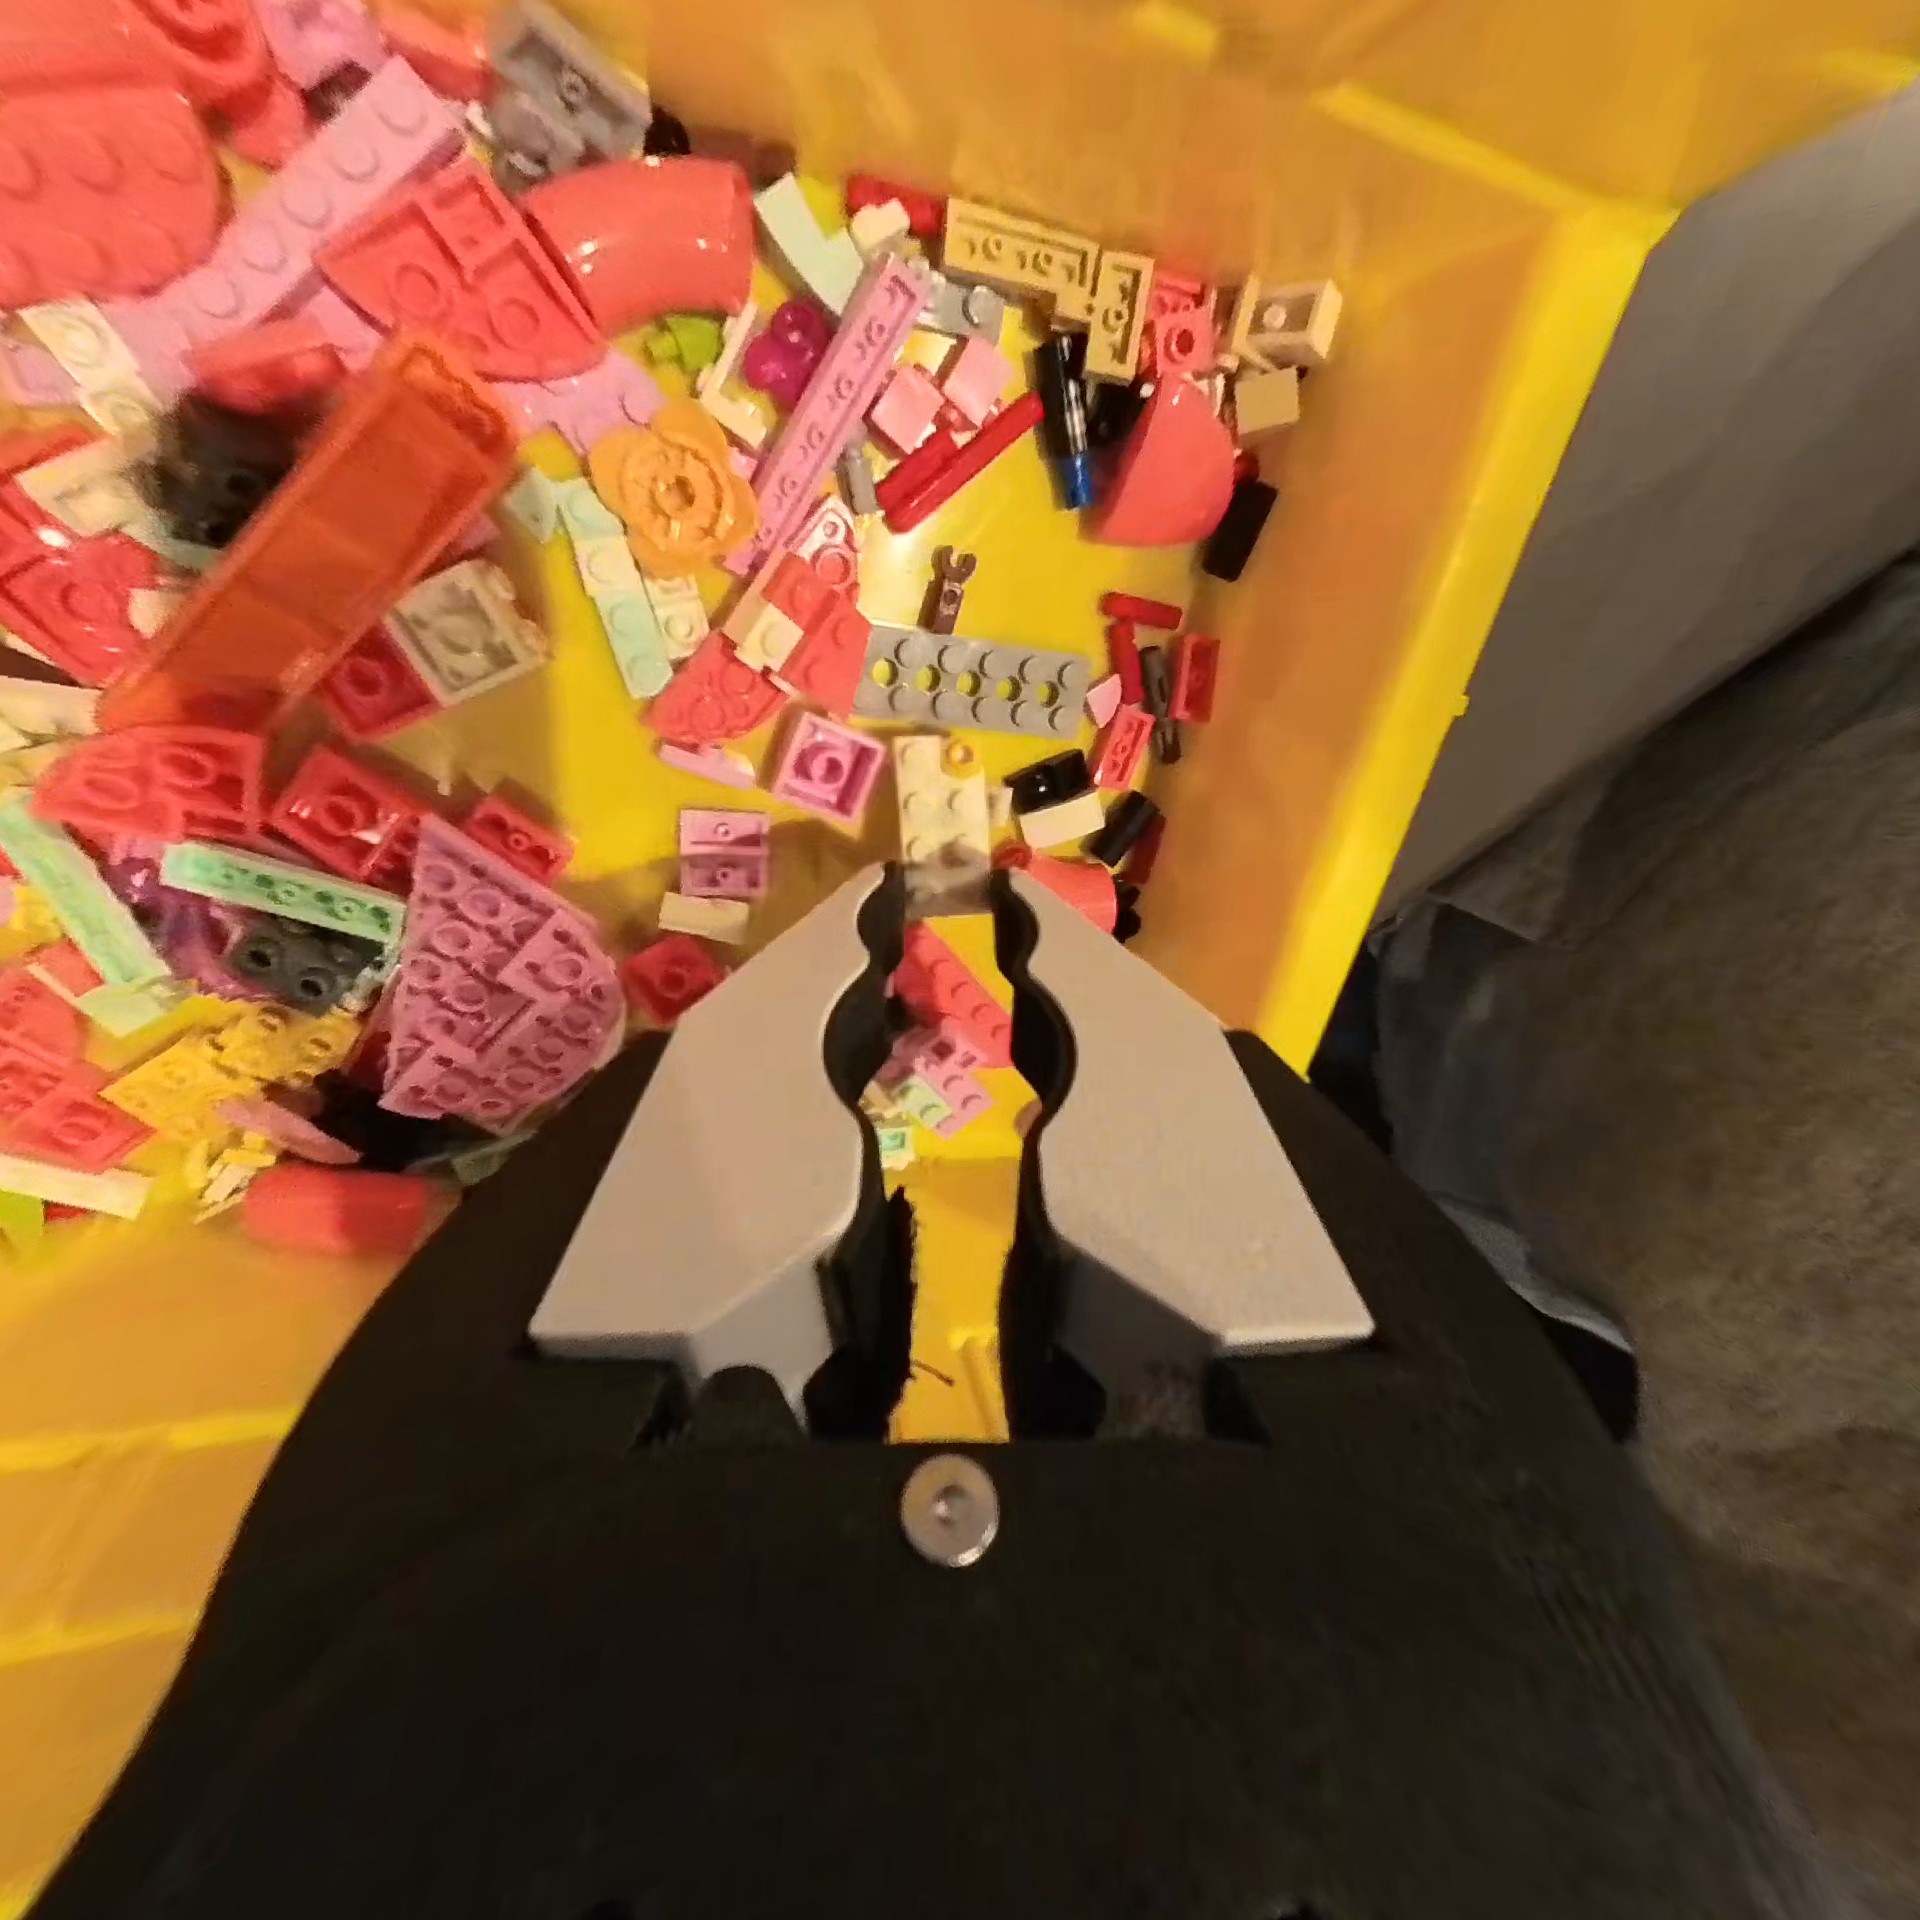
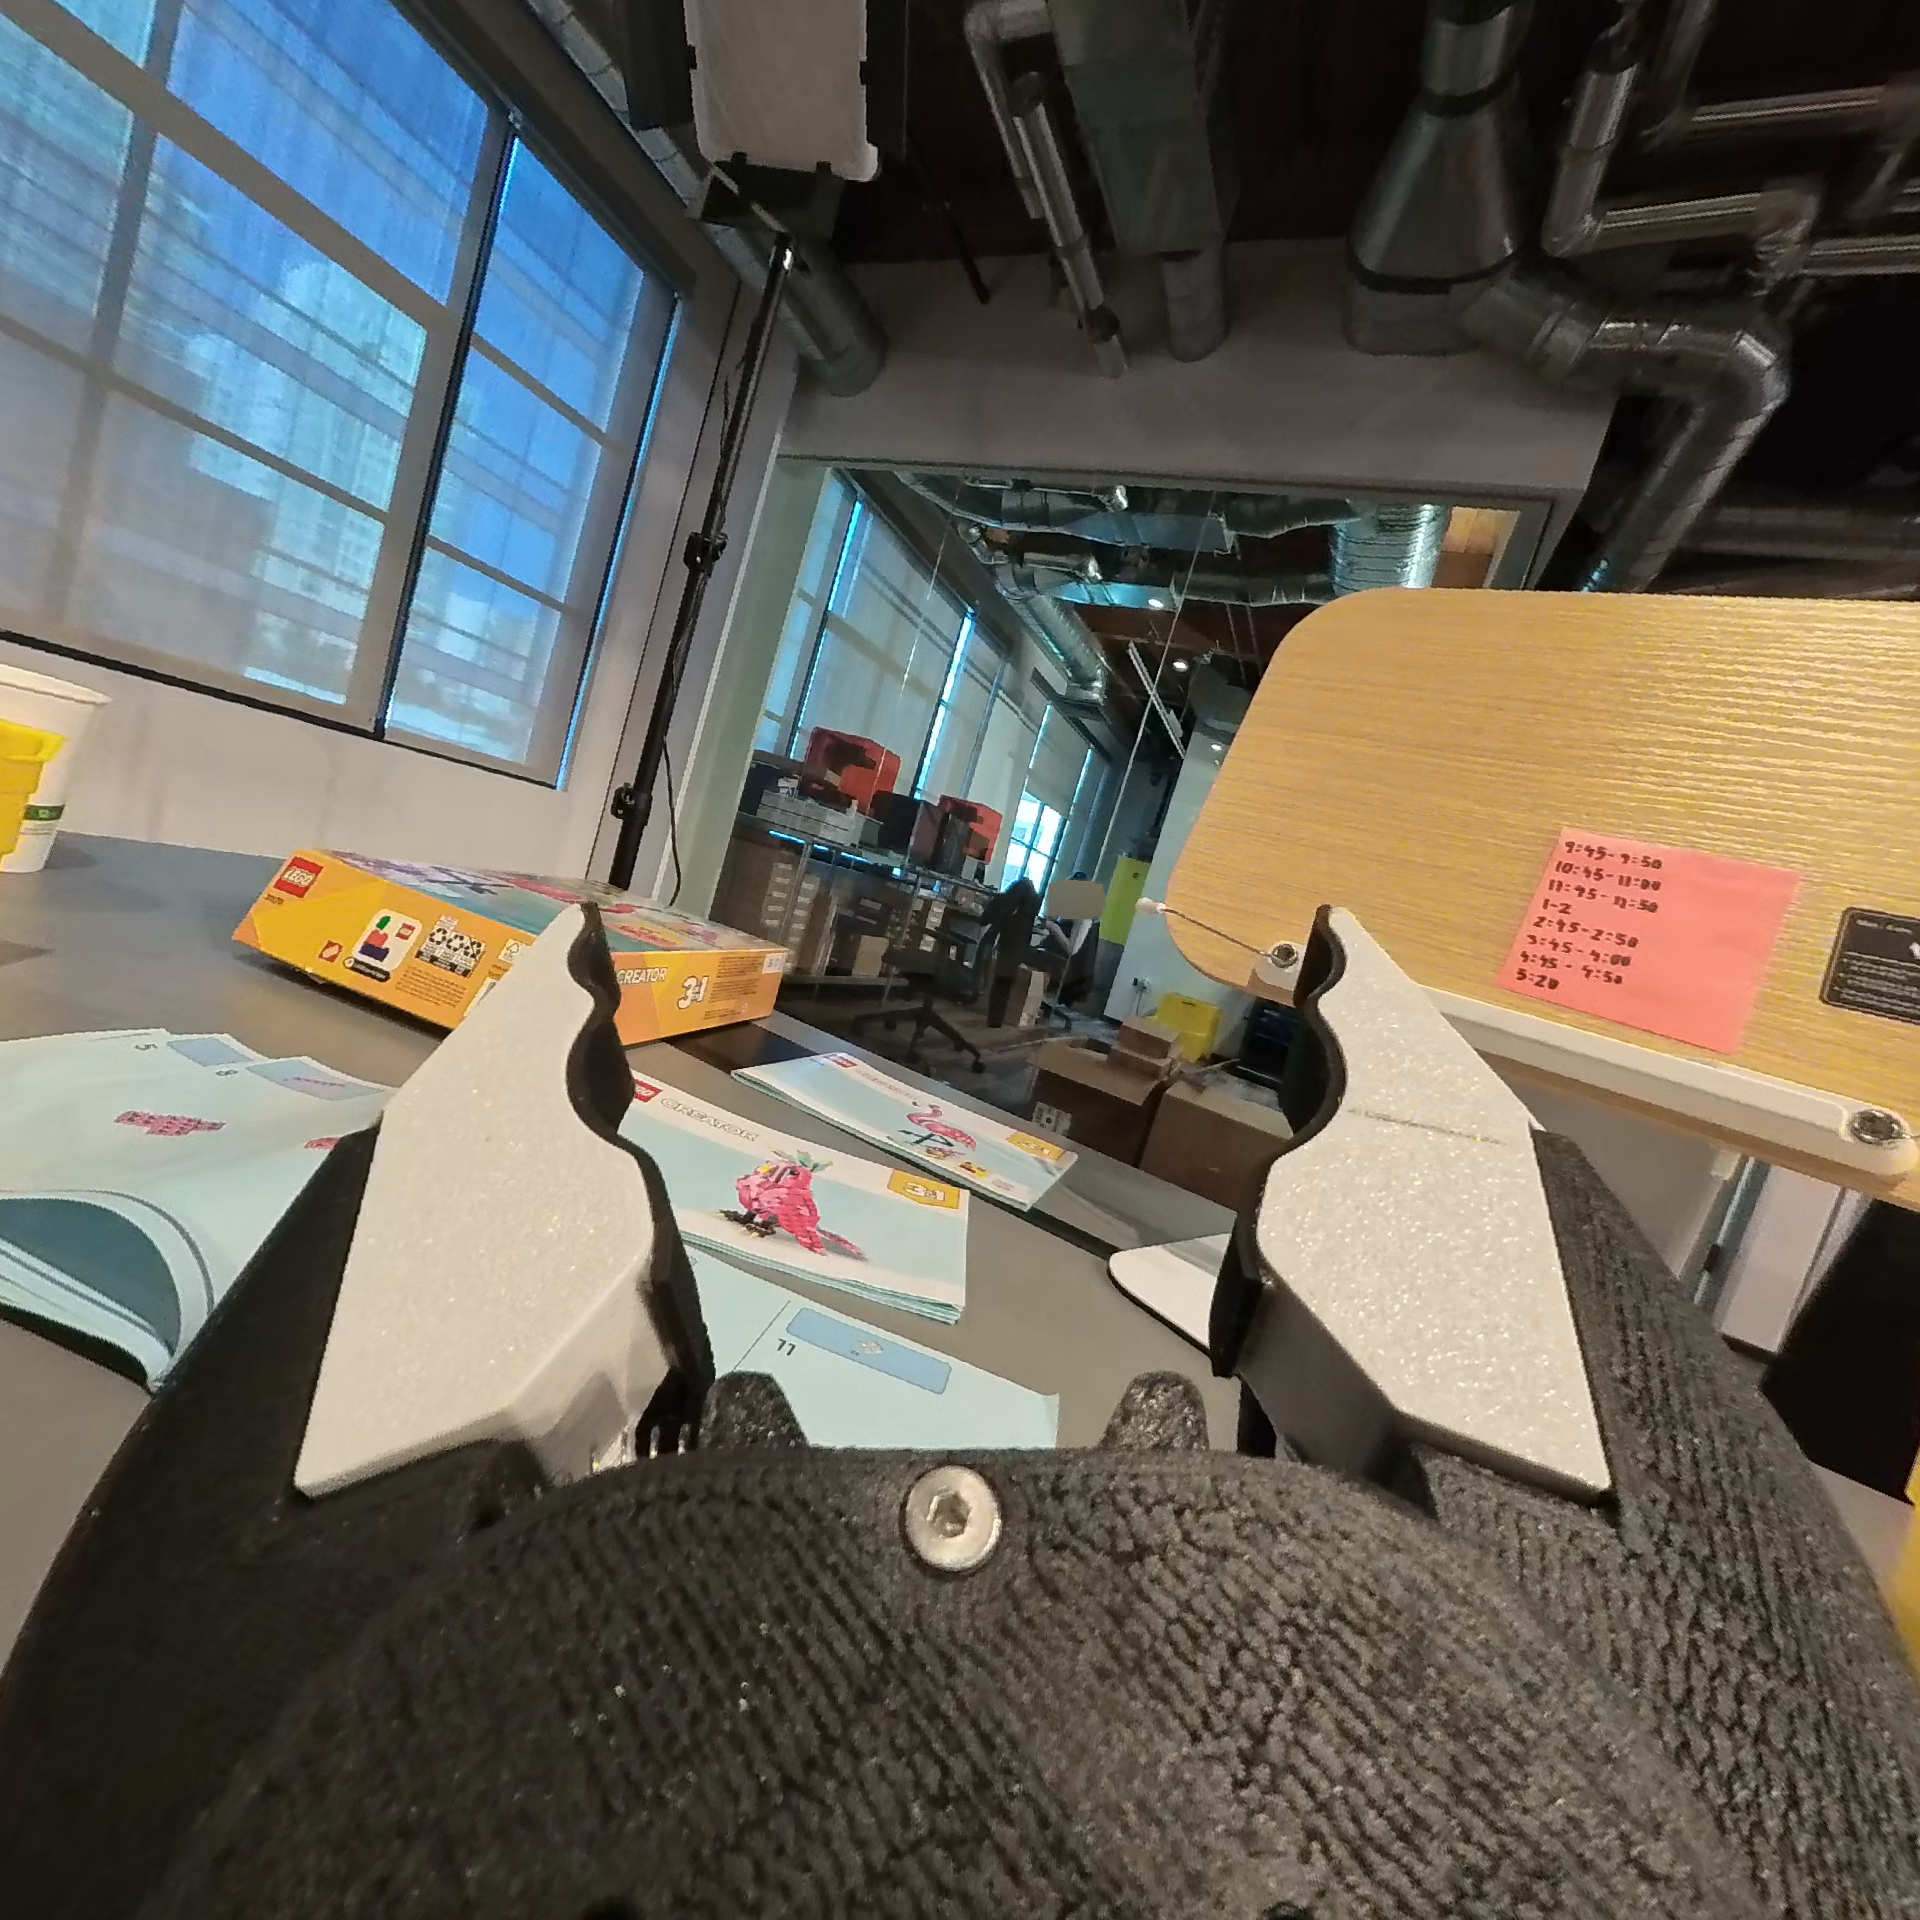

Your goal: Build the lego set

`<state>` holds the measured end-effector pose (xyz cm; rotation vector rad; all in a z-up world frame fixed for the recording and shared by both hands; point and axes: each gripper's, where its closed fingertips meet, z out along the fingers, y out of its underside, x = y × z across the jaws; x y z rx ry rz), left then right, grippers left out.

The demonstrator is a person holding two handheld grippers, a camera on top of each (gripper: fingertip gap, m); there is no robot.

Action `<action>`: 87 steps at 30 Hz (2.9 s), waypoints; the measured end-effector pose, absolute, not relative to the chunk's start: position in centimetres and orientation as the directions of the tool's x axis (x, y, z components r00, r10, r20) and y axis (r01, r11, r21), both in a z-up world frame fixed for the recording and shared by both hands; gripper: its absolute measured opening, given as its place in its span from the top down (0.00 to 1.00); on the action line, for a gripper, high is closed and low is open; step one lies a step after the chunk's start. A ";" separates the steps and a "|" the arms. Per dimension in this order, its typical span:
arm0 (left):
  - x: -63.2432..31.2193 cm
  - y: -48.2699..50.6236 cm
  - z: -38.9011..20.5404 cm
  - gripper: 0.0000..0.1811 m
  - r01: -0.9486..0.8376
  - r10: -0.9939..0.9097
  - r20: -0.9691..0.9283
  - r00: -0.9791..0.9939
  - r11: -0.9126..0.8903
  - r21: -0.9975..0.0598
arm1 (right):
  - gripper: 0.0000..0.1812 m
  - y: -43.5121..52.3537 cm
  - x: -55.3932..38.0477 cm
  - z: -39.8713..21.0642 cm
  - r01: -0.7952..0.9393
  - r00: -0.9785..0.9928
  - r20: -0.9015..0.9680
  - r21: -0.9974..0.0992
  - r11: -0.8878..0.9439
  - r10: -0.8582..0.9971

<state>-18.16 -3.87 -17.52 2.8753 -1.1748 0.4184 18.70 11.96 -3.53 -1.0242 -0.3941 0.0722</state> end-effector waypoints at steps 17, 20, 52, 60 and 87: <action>-20.1 1.6 -16.5 0.85 -0.612 -0.642 0.072 0.763 -0.755 -0.237 | 0.29 12.0 18.7 -3.6 0.124 0.928 0.285 -0.845 0.521 0.241; -20.2 1.6 -16.7 0.86 -0.613 -0.642 0.072 0.763 -0.754 -0.236 | 0.30 12.1 18.6 -3.6 0.124 0.927 0.286 -0.845 0.519 0.243; -20.2 3.5 -19.1 0.66 -0.890 -0.899 -0.009 0.437 -0.432 -0.144 | 0.30 12.2 18.5 -3.7 0.119 0.924 0.284 -0.850 0.514 0.255; -20.5 3.5 -19.0 0.90 -0.933 -0.942 -0.016 0.335 -0.329 -0.146 | 0.31 12.3 18.6 -3.8 0.112 0.925 0.276 -0.854 0.507 0.260; -13.5 2.2 -2.3 0.91 0.092 -0.637 0.647 0.419 -0.679 -0.729 | 0.31 12.5 18.6 -4.0 0.097 0.925 0.262 -0.864 0.495 0.276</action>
